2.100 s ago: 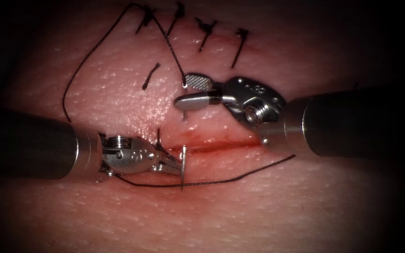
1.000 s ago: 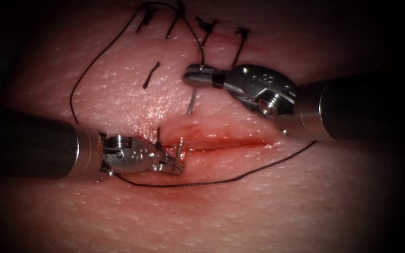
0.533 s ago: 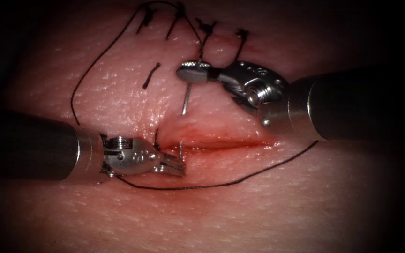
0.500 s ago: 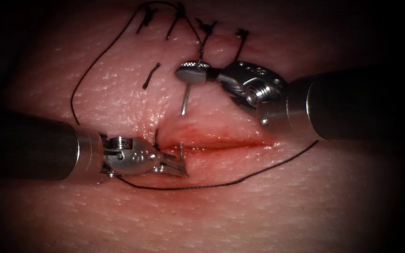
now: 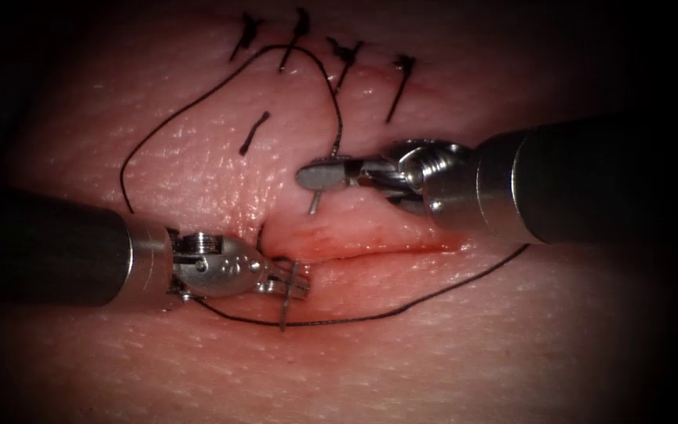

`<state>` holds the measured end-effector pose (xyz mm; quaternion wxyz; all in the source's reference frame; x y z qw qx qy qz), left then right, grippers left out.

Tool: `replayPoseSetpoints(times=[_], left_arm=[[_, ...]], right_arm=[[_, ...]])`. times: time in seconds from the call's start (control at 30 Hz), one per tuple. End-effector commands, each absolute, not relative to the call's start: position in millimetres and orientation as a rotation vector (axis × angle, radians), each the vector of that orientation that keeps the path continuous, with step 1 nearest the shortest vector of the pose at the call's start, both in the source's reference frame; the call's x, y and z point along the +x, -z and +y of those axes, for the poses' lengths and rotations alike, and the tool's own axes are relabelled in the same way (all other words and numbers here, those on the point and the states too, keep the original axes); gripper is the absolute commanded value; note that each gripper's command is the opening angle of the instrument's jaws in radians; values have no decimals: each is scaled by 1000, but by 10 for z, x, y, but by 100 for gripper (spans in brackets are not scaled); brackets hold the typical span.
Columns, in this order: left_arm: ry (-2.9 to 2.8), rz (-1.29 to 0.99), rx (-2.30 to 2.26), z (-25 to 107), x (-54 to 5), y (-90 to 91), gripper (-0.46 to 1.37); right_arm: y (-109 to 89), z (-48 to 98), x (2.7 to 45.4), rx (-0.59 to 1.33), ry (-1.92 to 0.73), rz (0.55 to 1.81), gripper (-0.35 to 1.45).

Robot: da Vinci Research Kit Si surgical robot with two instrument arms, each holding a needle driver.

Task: Wound Closure
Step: With the right jaws, throw the needle through the skin atop the cut.

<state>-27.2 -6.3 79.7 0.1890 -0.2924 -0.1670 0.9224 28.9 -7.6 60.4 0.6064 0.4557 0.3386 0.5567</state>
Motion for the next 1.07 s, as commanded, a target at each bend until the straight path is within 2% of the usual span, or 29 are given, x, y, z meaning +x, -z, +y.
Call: replayPoseSetpoints(times=[0.03, 0.4, 1.07], left_arm=[[-2593, -478, -824, -62, -272, -797, -35], [-2602, -481, -829, -60, -272, -792, -35], [-2601, -482, -829, -60, -272, -791, -35]], right_arm=[[-603, -77, 291, 1066, -1277, 777, -35], [-625, -115, 304, 1112, -1298, 851, -35], [-626, -114, 303, 1125, -1320, 856, -35]])
